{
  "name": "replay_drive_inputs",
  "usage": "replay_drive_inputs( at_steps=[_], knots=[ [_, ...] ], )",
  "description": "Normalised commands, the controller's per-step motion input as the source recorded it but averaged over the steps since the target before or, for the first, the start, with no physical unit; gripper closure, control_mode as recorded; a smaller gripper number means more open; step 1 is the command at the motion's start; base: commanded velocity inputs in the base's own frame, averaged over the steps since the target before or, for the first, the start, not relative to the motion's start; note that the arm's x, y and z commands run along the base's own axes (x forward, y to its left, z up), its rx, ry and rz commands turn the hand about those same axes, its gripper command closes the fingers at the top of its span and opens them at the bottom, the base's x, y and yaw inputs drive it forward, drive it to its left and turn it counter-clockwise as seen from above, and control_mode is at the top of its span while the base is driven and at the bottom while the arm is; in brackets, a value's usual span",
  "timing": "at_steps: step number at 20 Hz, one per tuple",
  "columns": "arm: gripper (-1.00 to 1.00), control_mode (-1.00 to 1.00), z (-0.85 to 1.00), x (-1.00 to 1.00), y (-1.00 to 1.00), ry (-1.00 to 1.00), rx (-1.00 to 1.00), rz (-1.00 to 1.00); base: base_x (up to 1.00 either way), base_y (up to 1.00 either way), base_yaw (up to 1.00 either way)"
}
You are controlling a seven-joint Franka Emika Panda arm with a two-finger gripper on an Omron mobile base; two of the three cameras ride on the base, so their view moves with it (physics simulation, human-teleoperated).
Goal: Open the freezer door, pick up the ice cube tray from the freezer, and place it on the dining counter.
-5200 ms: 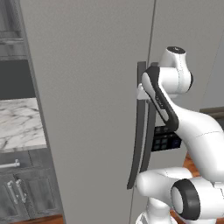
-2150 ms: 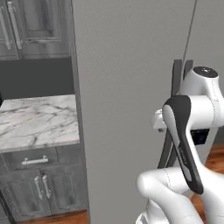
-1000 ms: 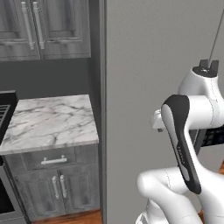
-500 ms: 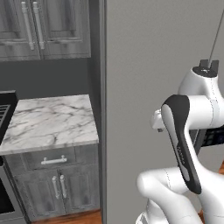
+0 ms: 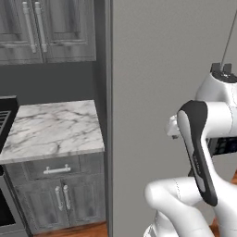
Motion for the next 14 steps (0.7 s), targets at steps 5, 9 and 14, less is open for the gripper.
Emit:
replay_drive_inputs(
  at_steps=[5, 9, 14],
  knots=[
    [-1.0, -1.0, 0.0, -0.22, -0.66, -0.18, 0.01, 0.01, 0.0, 0.0, 0.0],
    [-1.0, -1.0, -0.05, -0.11, -0.68, -0.2, 0.01, 0.01, 0.0, 0.0, 0.0],
    [-1.0, -1.0, -0.13, 0.0, -0.59, -0.29, 0.01, 0.0, 0.0, 0.0, 0.0]
  ],
)
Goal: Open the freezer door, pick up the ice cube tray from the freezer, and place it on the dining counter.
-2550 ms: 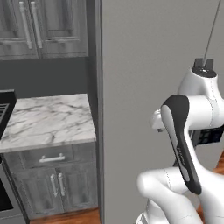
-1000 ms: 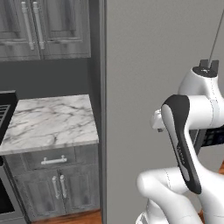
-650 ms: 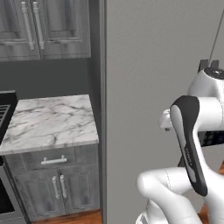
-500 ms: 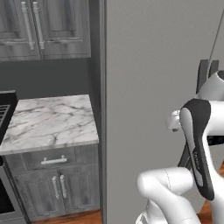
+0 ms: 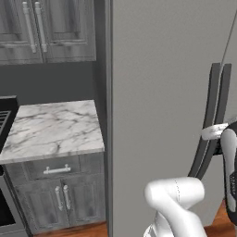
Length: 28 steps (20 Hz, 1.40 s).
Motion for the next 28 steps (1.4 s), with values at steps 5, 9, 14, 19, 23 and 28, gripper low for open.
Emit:
replay_drive_inputs(
  at_steps=[5, 9, 14, 19, 23, 28],
  knots=[
    [-1.0, -1.0, -0.06, 0.0, -0.55, -0.31, 0.0, 0.0, 0.0, 0.0, 0.0],
    [-1.0, -1.0, 0.0, -0.01, -0.58, -0.28, 0.0, 0.0, 0.0, 0.0, 0.0],
    [-1.0, -1.0, 0.0, -0.02, -0.42, -0.23, 0.0, 0.0, 0.0, 0.0, 0.0],
    [-1.0, -1.0, -0.01, 0.0, -0.24, -0.27, 0.0, 0.01, 0.0, 0.0, 0.0],
    [-1.0, -1.0, -0.13, 0.05, -0.02, -0.3, 0.0, 0.01, 0.0, 0.0, 0.0],
    [-1.0, -1.0, -0.05, 0.17, 0.0, -0.24, 0.0, 0.0, 0.0, 0.0, 0.0]
  ],
)
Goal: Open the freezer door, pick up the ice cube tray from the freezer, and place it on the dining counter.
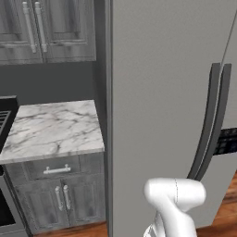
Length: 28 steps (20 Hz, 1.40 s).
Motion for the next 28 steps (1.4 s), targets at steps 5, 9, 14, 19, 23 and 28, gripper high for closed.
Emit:
replay_drive_inputs(
  at_steps=[5, 9, 14, 19, 23, 28],
  knots=[
    [-1.0, -1.0, 0.0, 0.47, 0.0, -0.14, 0.0, 0.0, 0.0, 0.0, 0.0],
    [-1.0, -1.0, 0.0, 0.49, 0.0, -0.06, 0.01, 0.0, 0.0, 0.0, 0.0],
    [-1.0, -1.0, 0.0, 0.36, -0.13, -0.01, 0.01, 0.0, 0.0, 0.0, 0.0],
    [-1.0, -1.0, 0.0, 0.19, -0.25, 0.0, 0.01, 0.0, 0.0, 0.0, 0.0],
    [-1.0, -1.0, 0.0, 0.23, -0.19, 0.0, 0.0, 0.0, 0.0, 0.0, 0.0],
    [-1.0, -1.0, 0.0, 0.33, -0.07, 0.0, 0.0, 0.0, 0.0, 0.0, 0.0]
  ],
)
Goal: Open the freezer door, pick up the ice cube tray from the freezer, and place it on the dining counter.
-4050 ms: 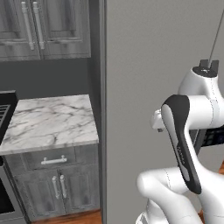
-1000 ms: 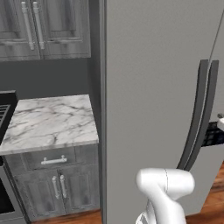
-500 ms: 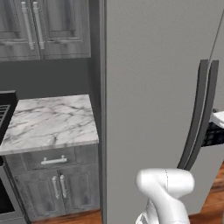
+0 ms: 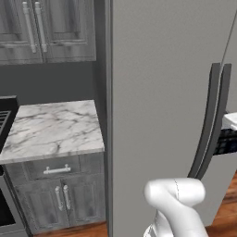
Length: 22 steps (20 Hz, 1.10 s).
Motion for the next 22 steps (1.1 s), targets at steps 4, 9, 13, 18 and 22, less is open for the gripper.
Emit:
replay_drive_inputs(
  at_steps=[4, 9, 13, 18, 22],
  knots=[
    [-1.0, -1.0, 0.0, 0.36, -0.05, 0.0, 0.0, 0.0, 0.0, 0.0, 0.0],
    [-1.0, -1.0, 0.0, 0.32, -0.12, 0.0, 0.01, 0.0, 0.0, 0.0, 0.0],
    [-1.0, -1.0, 0.0, 0.29, -0.12, 0.0, 0.01, 0.0, 0.0, 0.0, 0.0],
    [-1.0, -1.0, 0.0, 0.26, -0.08, 0.0, 0.0, 0.0, 0.0, 0.0, 0.0],
    [-1.0, -1.0, 0.0, 0.22, -0.06, 0.0, 0.0, 0.0, 0.0, 0.0, 0.0]
  ],
)
